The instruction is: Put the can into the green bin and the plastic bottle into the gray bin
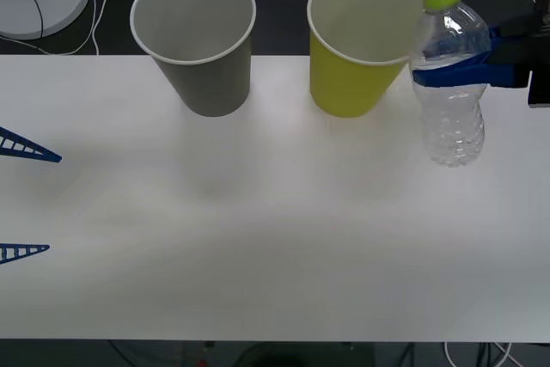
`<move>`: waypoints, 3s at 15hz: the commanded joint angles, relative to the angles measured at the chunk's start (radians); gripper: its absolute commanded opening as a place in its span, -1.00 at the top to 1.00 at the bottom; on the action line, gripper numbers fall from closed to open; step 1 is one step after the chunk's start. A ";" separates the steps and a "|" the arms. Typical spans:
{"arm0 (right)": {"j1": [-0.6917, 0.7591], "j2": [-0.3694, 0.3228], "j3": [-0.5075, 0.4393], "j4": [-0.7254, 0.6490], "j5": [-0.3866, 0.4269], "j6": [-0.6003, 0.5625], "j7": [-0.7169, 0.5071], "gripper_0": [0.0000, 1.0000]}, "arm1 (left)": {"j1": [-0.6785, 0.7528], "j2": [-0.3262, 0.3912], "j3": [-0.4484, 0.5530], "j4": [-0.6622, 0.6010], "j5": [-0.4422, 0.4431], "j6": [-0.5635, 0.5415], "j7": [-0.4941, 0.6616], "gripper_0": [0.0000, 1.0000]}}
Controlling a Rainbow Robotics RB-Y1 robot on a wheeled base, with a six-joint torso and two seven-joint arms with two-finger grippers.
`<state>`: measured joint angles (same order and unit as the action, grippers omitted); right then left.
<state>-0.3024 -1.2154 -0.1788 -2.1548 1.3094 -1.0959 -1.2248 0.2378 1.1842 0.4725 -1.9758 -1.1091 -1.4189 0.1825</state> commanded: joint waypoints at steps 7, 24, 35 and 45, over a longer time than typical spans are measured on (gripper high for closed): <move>-0.543 0.008 0.413 0.276 0.017 -0.068 -0.048 1.00 | 0.000 0.000 0.000 0.000 0.000 0.000 0.000 -1.00; -1.232 0.272 0.973 0.780 0.017 -0.071 -0.050 1.00 | 0.000 0.000 0.000 0.000 0.000 0.000 0.000 -1.00; -1.534 0.639 1.173 1.342 0.044 -0.113 -0.062 1.00 | 0.000 0.000 0.000 0.000 0.000 0.000 0.000 -1.00; -1.609 0.818 1.260 1.589 0.067 -0.039 -0.052 1.00 | 0.000 0.000 0.000 0.000 0.000 0.000 0.000 -1.00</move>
<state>-1.9056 -0.4085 1.0781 -0.5838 1.3749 -1.1391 -1.2769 0.2378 1.1842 0.4725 -1.9758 -1.1090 -1.4189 0.1825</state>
